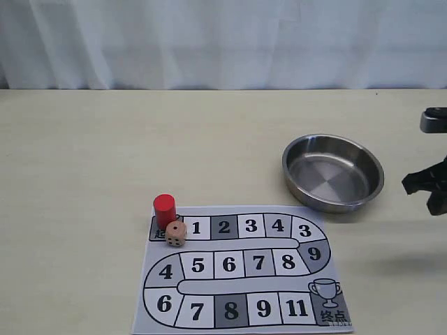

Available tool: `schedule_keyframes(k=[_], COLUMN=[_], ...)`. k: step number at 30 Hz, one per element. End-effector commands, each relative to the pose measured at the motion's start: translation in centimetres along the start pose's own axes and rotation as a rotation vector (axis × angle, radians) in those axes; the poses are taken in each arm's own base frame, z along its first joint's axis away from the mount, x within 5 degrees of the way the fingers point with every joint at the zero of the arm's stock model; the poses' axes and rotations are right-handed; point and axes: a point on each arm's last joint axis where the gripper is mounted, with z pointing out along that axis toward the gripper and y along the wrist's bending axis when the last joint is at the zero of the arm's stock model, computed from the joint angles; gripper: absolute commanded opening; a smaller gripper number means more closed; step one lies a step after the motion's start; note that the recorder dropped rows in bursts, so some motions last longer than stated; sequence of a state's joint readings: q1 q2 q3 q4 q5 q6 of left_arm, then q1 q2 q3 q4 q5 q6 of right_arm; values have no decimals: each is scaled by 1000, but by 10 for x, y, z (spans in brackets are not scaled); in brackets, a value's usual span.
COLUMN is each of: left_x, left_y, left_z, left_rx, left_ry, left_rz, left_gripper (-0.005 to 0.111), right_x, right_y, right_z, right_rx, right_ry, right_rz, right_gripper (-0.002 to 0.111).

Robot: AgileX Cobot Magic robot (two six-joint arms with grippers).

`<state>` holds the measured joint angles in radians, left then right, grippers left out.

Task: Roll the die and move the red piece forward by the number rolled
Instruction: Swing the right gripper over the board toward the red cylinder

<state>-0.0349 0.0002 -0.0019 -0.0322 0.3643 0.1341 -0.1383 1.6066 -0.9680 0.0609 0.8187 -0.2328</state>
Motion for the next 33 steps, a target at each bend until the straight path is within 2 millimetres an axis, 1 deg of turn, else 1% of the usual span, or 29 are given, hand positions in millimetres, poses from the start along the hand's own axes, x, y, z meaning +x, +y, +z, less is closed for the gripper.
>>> schedule_keyframes(k=[1,7,12,18,23,27,33], left_x=[0,0,0,0,0,0,0], left_y=[0,0,0,0,0,0,0], left_z=[0,0,0,0,0,0,0], left_rx=[1,1,1,1,1,1,1], left_ry=[-9,-9,-9,-9,-9,-9,-9], left_rz=[-10,-10,-10,-10,-10,-10,-10], left_gripper=[0,0,0,0,0,0,0], right_x=[-6,-9,-5,2,10,17,12], right_y=[29,80,125,175,208,232,264], right_z=[-11,-11,-13,-13,1,20,36], right_rx=[-81,-119,-154,-205,-234,-245,-262], right_ry=[-89,-119,-157,-233,-240,-219,-171], right_rz=[-121,-289,-432,-565,-654,-717,-784], right_gripper=[4,4,4,4,4,4,4])
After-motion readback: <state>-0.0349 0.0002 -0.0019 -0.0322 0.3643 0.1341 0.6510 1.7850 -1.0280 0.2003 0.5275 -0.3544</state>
